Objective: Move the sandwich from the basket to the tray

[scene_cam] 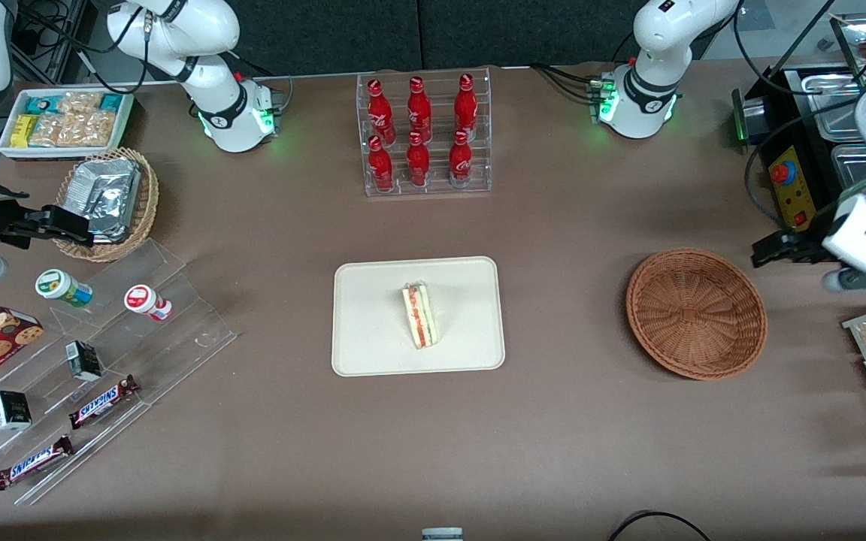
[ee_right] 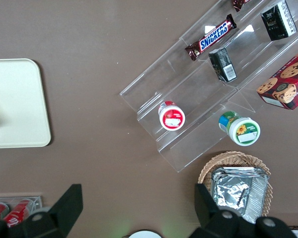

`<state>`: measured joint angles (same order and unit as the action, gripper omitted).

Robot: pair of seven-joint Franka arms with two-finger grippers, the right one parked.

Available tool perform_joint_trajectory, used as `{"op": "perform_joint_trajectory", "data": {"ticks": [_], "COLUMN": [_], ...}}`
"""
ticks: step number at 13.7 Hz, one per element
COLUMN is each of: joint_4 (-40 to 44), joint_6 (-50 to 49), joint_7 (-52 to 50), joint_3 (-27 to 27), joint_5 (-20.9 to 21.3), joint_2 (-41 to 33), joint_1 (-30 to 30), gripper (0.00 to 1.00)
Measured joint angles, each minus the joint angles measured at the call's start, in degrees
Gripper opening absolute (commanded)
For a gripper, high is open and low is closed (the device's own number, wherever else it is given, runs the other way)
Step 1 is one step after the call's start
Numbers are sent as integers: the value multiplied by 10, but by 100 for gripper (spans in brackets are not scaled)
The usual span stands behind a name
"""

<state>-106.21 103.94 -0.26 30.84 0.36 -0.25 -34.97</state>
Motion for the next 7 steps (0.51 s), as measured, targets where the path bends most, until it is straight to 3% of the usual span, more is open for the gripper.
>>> {"op": "perform_joint_trajectory", "data": {"ticks": [4, 5, 7], "joint_4": [54, 60, 62], "joint_6": [-46, -49, -49], "joint_7": [0, 0, 0], "joint_3": [-9, -33, -135], "joint_5": [-1, -1, -1], "joint_2": [-6, -6, -6], "joint_1": [9, 33, 134], "gripper": [99, 100, 100]}}
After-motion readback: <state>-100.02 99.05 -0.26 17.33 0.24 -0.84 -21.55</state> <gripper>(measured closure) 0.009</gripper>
